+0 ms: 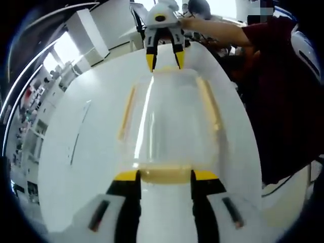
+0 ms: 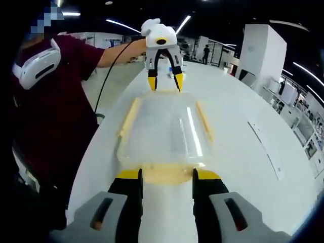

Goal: Snap each plastic latch of the storage box into its locked position after aligning the lid with the box until every specified latch is closed and the lid sits flush.

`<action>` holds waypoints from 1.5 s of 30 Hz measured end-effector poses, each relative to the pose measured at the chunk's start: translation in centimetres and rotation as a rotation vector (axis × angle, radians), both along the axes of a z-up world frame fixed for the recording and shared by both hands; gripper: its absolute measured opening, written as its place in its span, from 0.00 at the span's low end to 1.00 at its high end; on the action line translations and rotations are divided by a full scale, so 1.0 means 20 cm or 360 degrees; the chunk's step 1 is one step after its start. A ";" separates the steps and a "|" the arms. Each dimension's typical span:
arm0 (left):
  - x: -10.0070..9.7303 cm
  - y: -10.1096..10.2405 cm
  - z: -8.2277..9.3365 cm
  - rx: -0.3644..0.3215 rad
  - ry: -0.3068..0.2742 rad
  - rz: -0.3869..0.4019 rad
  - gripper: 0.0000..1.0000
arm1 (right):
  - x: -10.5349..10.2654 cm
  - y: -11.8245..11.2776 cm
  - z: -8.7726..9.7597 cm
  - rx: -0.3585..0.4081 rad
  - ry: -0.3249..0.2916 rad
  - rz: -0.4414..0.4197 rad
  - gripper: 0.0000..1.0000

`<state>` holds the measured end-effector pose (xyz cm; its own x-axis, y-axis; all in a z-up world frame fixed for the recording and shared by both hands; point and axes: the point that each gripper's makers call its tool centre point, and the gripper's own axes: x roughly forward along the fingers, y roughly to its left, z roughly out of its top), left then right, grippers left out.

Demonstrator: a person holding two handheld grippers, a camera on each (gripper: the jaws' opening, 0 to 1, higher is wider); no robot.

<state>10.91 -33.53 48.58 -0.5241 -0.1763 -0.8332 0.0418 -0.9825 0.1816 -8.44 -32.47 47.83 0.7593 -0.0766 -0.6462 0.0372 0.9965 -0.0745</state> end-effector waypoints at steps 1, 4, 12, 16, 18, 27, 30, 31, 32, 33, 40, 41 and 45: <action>0.01 0.00 0.00 0.0002 -0.0003 0.0006 0.37 | 0.01 0.00 0.00 0.0000 -0.0002 0.0007 0.36; 0.04 0.00 0.00 -0.0001 -0.0006 0.0021 0.37 | 0.04 -0.01 -0.01 -0.0001 -0.0004 0.0017 0.36; 0.08 0.01 -0.02 0.0011 -0.0021 0.0044 0.37 | 0.08 0.00 -0.03 0.0013 -0.0006 0.0040 0.36; 0.11 0.02 -0.03 0.0014 -0.0030 0.0054 0.37 | 0.10 0.00 -0.03 0.0017 -0.0008 0.0049 0.36; 0.12 0.02 -0.04 0.0013 -0.0032 0.0060 0.37 | 0.11 -0.01 -0.04 0.0016 -0.0009 0.0055 0.36; 0.14 0.02 -0.05 0.0022 -0.0031 0.0077 0.37 | 0.13 -0.01 -0.05 0.0025 -0.0011 0.0066 0.36; 0.15 0.02 -0.05 0.0020 -0.0032 0.0079 0.37 | 0.14 -0.01 -0.05 0.0030 -0.0014 0.0068 0.36; 0.15 0.02 -0.05 0.0020 -0.0035 0.0079 0.37 | 0.14 -0.01 -0.05 0.0029 -0.0012 0.0069 0.36; 0.15 0.02 -0.06 0.0017 -0.0039 0.0080 0.37 | 0.14 -0.01 -0.05 0.0027 -0.0013 0.0069 0.36; 0.15 0.02 -0.06 0.0016 -0.0042 0.0080 0.37 | 0.15 -0.01 -0.05 0.0031 -0.0014 0.0069 0.36; 0.16 0.02 -0.08 0.0023 -0.0033 0.0080 0.37 | 0.15 0.00 -0.05 0.0033 -0.0011 0.0071 0.36; 0.16 0.02 -0.08 0.0025 -0.0032 0.0080 0.37 | 0.15 0.00 -0.06 0.0035 -0.0007 0.0069 0.36; 0.15 0.02 -0.08 0.0025 -0.0036 0.0074 0.37 | 0.15 0.00 -0.06 0.0037 -0.0004 0.0063 0.36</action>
<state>13.98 -33.15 47.02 -0.4966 -0.1867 -0.8477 0.0835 -0.9823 0.1674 -5.51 -32.50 46.60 0.7632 -0.0313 -0.6454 -0.0024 0.9987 -0.0513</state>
